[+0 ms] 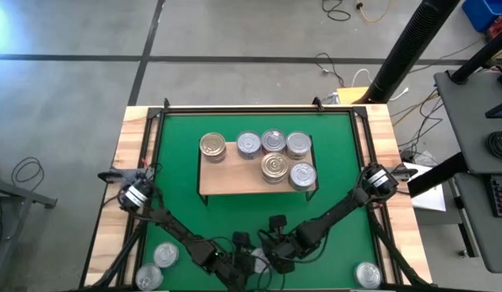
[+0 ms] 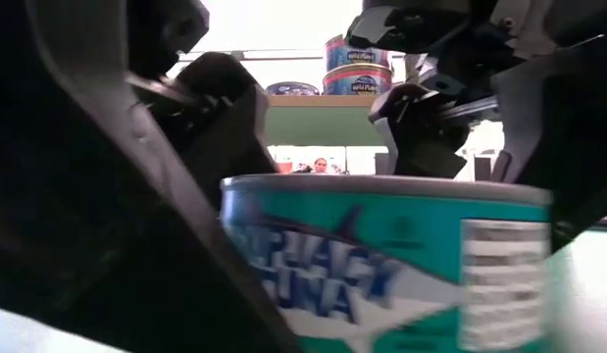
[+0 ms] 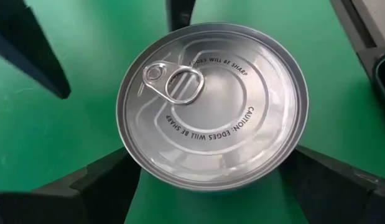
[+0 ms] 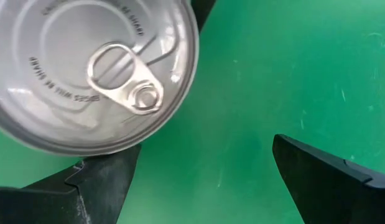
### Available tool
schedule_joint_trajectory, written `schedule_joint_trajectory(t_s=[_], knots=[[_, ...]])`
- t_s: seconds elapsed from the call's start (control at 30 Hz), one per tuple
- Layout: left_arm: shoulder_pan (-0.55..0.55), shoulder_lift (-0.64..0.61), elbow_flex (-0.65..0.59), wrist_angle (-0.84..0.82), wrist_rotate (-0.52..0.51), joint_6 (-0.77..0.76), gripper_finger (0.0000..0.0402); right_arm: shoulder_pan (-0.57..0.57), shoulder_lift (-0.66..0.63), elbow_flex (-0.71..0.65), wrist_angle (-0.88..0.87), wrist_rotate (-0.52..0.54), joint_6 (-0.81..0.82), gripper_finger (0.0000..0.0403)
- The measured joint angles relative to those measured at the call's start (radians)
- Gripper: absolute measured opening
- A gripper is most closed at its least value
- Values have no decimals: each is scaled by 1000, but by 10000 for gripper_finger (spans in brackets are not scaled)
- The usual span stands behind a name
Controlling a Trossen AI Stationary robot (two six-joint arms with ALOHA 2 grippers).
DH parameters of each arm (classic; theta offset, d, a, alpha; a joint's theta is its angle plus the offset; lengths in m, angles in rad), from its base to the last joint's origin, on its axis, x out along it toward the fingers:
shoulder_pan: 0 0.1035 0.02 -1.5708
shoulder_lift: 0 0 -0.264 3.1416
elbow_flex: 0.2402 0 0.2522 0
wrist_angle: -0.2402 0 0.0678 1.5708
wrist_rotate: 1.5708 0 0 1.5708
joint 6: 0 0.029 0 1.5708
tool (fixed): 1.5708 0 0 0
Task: Stack canned seafood by type on shelf
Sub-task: Put the top left green and blue tuna can on the shelf
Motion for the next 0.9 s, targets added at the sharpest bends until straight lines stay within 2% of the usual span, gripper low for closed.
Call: schedule_joint_trajectory(t_s=[0.13,0.37,0.57,0.73,0.9], knots=[[5,34,57,-37,45,-9,356,0,0,-1,-8,3,4,364],[8,39,58,-38,66,-62,356,0,0,1,-16,-1,12,364],[7,39,62,-50,90,-86,354,7,-31,7,-130,-11,-23,364],[4,39,69,-61,87,-125,354,39,-57,5,-217,-80,-18,364],[8,39,68,-70,128,-136,354,91,-60,3,-218,-150,47,364]])
